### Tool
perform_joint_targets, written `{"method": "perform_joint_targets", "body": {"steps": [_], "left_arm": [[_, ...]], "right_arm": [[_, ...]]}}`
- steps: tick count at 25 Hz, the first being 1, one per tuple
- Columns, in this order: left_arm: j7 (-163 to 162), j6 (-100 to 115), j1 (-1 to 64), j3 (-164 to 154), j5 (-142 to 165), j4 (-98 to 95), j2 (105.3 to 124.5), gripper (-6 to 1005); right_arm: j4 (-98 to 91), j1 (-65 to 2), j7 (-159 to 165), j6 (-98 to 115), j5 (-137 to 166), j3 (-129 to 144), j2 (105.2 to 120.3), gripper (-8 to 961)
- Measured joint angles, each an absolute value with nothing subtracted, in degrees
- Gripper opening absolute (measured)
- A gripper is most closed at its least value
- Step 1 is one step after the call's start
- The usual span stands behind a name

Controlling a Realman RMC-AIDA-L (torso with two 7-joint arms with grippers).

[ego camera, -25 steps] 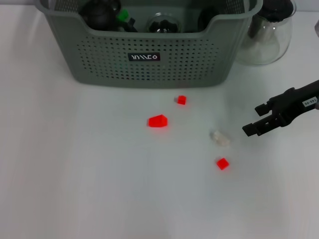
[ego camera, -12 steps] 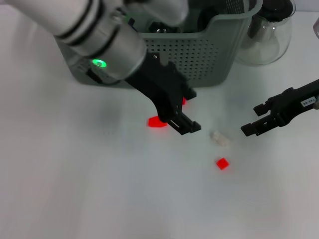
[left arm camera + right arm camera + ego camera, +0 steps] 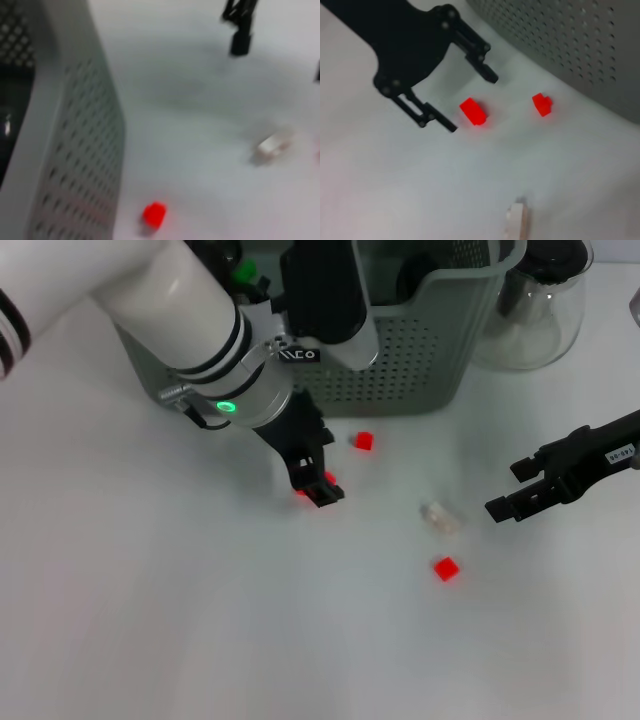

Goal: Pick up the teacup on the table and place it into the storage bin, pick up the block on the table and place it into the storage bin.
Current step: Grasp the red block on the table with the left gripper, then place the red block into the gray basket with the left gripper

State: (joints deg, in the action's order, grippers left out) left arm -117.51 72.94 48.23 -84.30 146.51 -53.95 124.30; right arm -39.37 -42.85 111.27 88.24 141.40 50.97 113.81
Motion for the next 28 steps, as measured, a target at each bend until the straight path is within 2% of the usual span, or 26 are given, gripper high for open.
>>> {"method": "perform_joint_targets", "body": {"steps": [14,19,22,28], "left_arm": [[-117.61,69.37,48.81,-85.36,148.25,-49.02,124.53,739],[-118.98,68.38,48.68,-87.16,147.87,-48.98,124.67,672],[-120.24,67.52,48.68,-89.02,147.88,-49.07,124.72,436],[-121.49,68.62,48.59,-90.29,147.94,-50.56,124.8,318]], "right_arm": [[-39.37,-42.98,111.27,88.23,141.42,50.98,113.91,914],[-39.37,-43.05,111.27,87.8,141.41,50.98,113.9,915],[-39.37,-43.07,111.27,87.64,141.41,50.98,113.9,915],[-39.37,-43.15,111.27,87.58,141.41,50.98,113.84,915]]}}
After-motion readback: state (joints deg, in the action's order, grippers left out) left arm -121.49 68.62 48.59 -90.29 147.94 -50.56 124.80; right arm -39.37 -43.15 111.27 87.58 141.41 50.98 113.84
